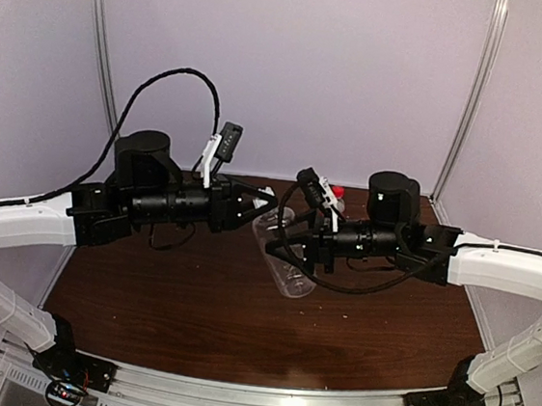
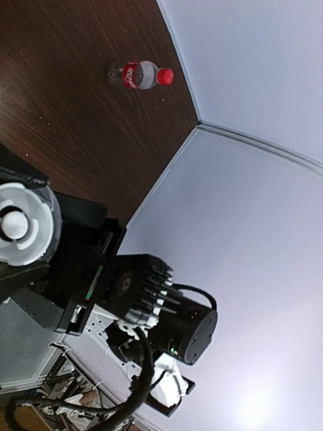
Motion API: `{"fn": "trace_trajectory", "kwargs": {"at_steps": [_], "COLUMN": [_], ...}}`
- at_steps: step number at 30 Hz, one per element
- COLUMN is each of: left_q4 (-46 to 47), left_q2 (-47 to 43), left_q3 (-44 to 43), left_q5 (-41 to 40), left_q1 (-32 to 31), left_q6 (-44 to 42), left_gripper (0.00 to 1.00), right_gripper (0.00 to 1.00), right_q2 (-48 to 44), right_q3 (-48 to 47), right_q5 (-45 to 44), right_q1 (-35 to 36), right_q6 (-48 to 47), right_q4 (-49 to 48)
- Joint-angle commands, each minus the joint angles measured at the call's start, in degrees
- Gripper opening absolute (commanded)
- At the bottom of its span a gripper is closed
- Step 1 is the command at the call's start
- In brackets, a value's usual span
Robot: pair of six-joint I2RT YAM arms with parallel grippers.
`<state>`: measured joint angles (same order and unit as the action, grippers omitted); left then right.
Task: Unscrew the bottle caps
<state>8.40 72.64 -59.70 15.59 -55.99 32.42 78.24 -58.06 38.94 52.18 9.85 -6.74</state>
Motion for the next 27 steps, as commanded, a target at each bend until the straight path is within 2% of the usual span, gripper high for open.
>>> {"fn": "trace_trajectory", "kwargs": {"at_steps": [1, 4, 6, 12, 19, 22, 27], "left_q4": [-3.0, -3.4, -3.1, -0.4, -2.5, -5.3, -7.3], "left_q2": [0.2, 0.9, 1.3, -0.2, -6.4, -8.4, -10.5], "left_q3": [-3.1, -3.5, -3.7, -2.3, 0.2, -0.2, -1.1], "left_q5": [-18.1, -19.8, -19.3, -15.7, -8.9, -3.4, 9.5], "left_q1": [-0.5, -0.5, -0.5, -0.5, -0.2, 0.0, 0.2], "left_q6": [5.7, 6.2, 6.1, 1.6, -7.2, -12.2, -19.4], "left_gripper": [0.0, 0.0, 0.07, 0.46, 0.77, 0.81, 0.83], "right_gripper": [0.41, 0.4, 0.4, 0.41, 0.42, 0.43, 0.45], "right_q2": [0.6, 1.0, 1.2, 1.5, 0.3, 0.2, 1.3], "right_q3": [-1.4, -1.1, -0.9, -0.9, -0.4, -0.4, -0.4], "right_q5": [-13.1, -14.8, -14.1, -8.4, -0.4, 4.9, 17.3], "right_q1": [0.1, 0.1, 0.2, 0.1, 0.0, -0.1, -0.1], "right_q6": [-2.7, -3.1, -3.1, -3.6, -4.9, -4.9, -2.9], "right_q4": [2.7, 2.4, 2.0, 1.5, 1.8, 1.5, -2.3]}}
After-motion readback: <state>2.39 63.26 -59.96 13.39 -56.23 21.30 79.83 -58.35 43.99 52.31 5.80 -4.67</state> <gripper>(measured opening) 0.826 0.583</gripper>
